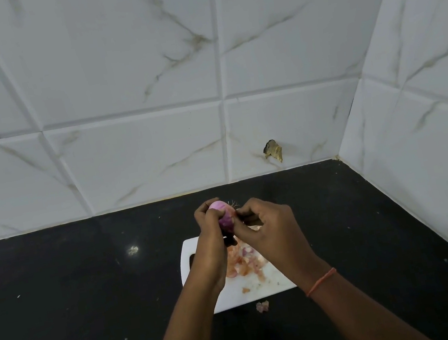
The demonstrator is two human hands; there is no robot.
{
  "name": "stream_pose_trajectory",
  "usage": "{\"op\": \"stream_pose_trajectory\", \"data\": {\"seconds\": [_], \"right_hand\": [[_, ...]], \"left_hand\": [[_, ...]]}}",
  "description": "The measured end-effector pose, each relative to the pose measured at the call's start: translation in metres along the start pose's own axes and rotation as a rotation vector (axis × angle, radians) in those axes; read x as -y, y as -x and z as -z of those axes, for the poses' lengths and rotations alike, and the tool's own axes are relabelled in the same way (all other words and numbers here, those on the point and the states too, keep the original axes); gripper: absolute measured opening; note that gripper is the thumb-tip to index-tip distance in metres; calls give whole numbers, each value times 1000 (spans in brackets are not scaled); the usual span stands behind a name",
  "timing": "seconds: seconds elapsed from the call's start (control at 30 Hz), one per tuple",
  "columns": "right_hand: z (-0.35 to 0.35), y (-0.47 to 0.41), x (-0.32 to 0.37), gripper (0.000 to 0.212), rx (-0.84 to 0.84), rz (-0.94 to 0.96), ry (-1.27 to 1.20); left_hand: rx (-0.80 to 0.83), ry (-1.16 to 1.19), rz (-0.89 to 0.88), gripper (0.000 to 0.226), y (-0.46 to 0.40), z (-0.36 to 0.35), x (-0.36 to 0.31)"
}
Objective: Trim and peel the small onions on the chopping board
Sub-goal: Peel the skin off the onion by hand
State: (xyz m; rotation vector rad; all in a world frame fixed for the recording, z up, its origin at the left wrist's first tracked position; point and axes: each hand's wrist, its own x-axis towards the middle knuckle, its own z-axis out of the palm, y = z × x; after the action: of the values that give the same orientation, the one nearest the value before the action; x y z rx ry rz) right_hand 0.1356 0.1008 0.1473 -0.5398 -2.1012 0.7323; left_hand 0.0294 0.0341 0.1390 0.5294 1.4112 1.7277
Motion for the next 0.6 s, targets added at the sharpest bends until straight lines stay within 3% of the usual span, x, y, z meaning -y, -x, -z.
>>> {"op": "stream_pose_trajectory", "data": {"seconds": [0.27, 0.37, 0.47, 0.6], "right_hand": [[-1, 0, -3, 4, -32, 19, 33], [0, 2, 1, 14, -48, -6, -3], [-3, 5, 0, 23, -29, 20, 33], [-6, 7, -2, 24, -42, 55, 98]], "left_hand": [[10, 11, -17, 52, 2, 0, -1], [15, 22, -32, 42, 2, 0, -2], [5, -9, -21, 53, 2, -1, -3], [-34, -29, -26, 49, 4, -1, -5]]}}
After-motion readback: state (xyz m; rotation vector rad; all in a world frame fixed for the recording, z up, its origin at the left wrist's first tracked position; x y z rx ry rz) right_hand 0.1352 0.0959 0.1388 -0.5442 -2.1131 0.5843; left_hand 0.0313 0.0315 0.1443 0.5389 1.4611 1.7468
